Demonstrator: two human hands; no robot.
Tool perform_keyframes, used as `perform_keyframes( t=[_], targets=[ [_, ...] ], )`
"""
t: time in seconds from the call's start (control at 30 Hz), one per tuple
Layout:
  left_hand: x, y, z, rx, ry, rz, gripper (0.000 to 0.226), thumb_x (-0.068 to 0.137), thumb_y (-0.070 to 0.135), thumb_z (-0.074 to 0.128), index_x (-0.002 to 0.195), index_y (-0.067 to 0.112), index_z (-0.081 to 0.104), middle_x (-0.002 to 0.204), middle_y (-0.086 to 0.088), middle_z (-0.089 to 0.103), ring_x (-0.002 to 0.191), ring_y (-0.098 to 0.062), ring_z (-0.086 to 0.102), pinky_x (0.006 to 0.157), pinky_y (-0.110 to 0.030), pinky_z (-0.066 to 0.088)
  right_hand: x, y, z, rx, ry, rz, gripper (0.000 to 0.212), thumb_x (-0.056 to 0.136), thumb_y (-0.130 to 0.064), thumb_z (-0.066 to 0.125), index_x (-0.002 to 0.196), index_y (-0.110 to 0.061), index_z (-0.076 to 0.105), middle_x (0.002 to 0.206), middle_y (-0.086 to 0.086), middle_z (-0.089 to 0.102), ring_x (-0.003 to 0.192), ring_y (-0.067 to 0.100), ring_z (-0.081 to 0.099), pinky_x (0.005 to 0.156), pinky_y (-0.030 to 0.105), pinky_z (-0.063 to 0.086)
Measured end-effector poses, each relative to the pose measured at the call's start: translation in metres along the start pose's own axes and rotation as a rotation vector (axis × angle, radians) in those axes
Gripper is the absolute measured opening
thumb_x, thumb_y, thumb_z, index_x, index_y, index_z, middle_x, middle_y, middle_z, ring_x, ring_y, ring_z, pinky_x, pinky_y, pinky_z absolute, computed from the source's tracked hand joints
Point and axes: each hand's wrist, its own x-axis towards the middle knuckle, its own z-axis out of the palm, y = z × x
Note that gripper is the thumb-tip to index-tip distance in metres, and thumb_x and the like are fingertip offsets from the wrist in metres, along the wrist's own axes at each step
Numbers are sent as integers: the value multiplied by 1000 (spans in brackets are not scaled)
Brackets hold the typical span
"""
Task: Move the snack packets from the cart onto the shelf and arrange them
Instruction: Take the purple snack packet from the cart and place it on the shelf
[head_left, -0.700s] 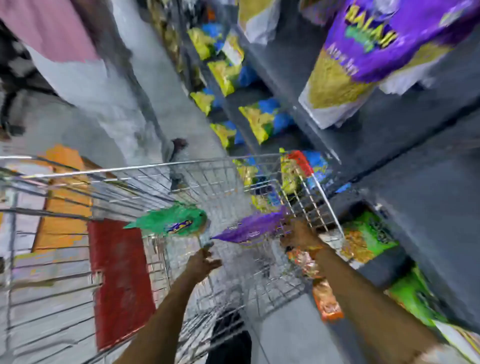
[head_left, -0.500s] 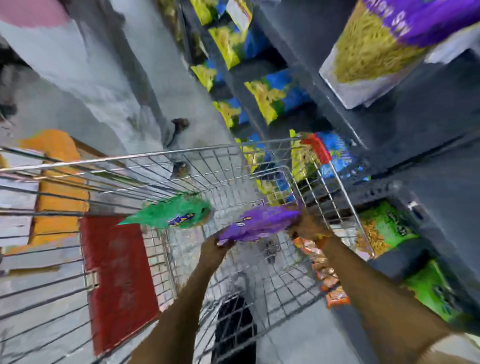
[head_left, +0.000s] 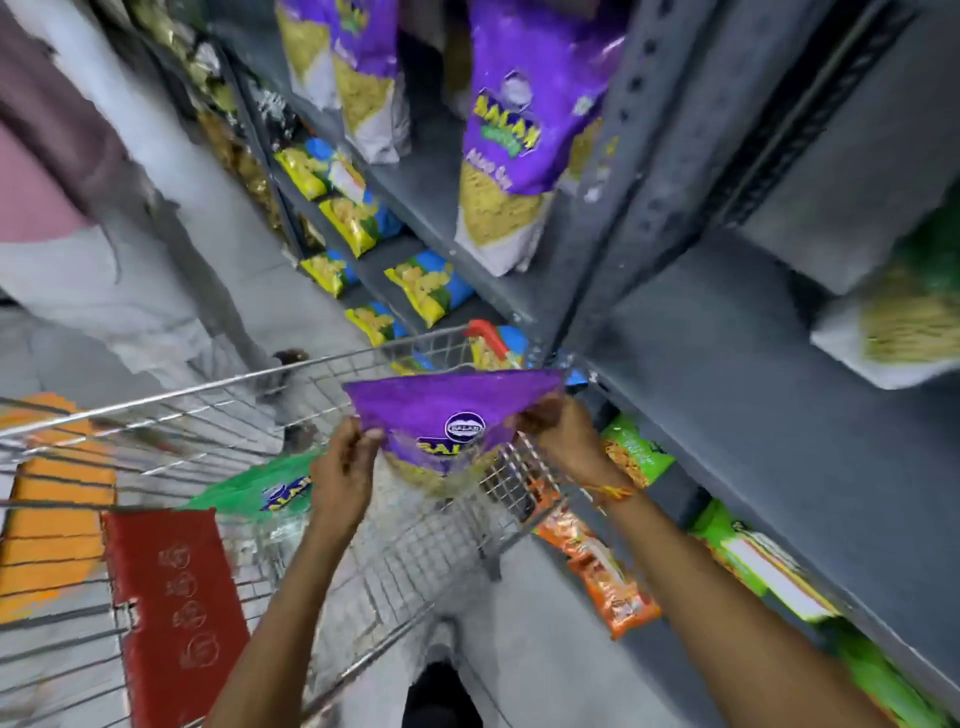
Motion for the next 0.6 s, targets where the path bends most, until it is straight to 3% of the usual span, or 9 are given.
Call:
perform_keyframes(
  t=[0.03,0.1,0.17,0.23,0.33,0.43,0.53,0.6],
  targets=[
    [-8,25,-1,3,-28,69,28,86,20,53,62,22,40,60,9,41,53,3,34,55,-12,31,-24,-14,-17,44,25,-14,18,63,10,69,62,-8,67,42,-27,60,48,-13,56,55,6,46],
    [-31,81,4,-55,-101,179,21,88,16,52,67,19,48,64,12,52,58,5,40,59,-8,35,-77,-35,-51,96,130,-104,44,76,16,56,52,-21,58,41,-28,58,47,-13,55,54,3,44],
    [-55,133,16,-138,-160,264,24,86,19,54,64,26,51,58,22,57,56,9,44,58,-8,36,-126,-42,-85,171,279,-229,55,80,21,47,43,-18,55,38,-22,57,45,-11,52,58,5,45],
    [-82,177,34,-172,-222,340,26,86,21,55,61,28,52,54,23,58,52,9,44,53,-9,36,-175,-46,-118,179,376,-278,48,82,14,52,47,-18,60,42,-20,59,47,-9,51,64,12,47],
    [-128,218,67,-156,-304,456,21,79,41,50,64,27,53,51,10,55,50,1,42,53,-24,37,-249,-44,-164,236,528,-373,40,84,5,56,54,-21,53,41,-17,57,45,-8,45,51,7,37],
    [-182,241,107,-178,-435,487,19,85,28,51,66,25,50,49,10,55,48,6,44,50,-16,33,-321,-29,-201,207,702,-422,34,76,-29,61,56,-5,49,54,2,47,52,2,36,48,18,30],
    [-230,254,141,-216,-564,521,19,83,26,51,65,22,51,56,10,53,48,4,43,50,-14,33,-378,-5,-230,216,836,-387,24,77,-26,60,57,-17,52,46,-14,51,49,-2,38,47,13,32],
    [-251,259,160,-221,-623,535,23,82,29,50,60,23,49,48,13,49,48,0,37,49,-15,30,-409,10,-244,220,902,-381,27,86,-16,59,60,-19,53,45,-17,56,50,-4,44,50,13,40]
  ],
)
